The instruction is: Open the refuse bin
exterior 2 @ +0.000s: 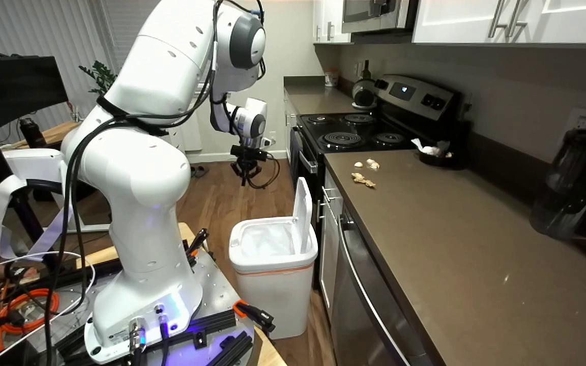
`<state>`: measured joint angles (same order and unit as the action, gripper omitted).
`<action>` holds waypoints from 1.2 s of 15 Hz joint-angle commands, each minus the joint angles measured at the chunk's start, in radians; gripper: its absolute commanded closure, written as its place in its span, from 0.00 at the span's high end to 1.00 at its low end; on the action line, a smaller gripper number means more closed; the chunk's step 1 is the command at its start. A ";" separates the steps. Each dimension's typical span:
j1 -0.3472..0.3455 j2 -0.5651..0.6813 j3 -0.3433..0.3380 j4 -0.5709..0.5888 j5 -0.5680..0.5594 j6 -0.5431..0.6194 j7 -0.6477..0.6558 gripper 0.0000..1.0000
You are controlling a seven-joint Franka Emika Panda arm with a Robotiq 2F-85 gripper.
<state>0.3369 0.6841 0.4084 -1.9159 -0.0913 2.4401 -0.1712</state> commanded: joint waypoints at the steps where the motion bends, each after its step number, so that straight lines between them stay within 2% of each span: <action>1: 0.005 -0.133 -0.017 -0.066 0.017 -0.028 0.008 0.00; 7: 0.029 -0.320 -0.090 -0.080 -0.050 -0.036 0.046 0.00; 13: 0.028 -0.439 -0.147 -0.074 -0.140 -0.087 0.113 0.00; 14: 0.026 -0.452 -0.150 -0.073 -0.144 -0.100 0.119 0.19; 15: 0.022 -0.475 -0.150 -0.080 -0.143 -0.109 0.122 0.28; 17: 0.019 -0.518 -0.153 -0.094 -0.150 -0.110 0.133 0.38; 18: 0.012 -0.449 -0.143 -0.046 -0.119 -0.096 0.090 0.20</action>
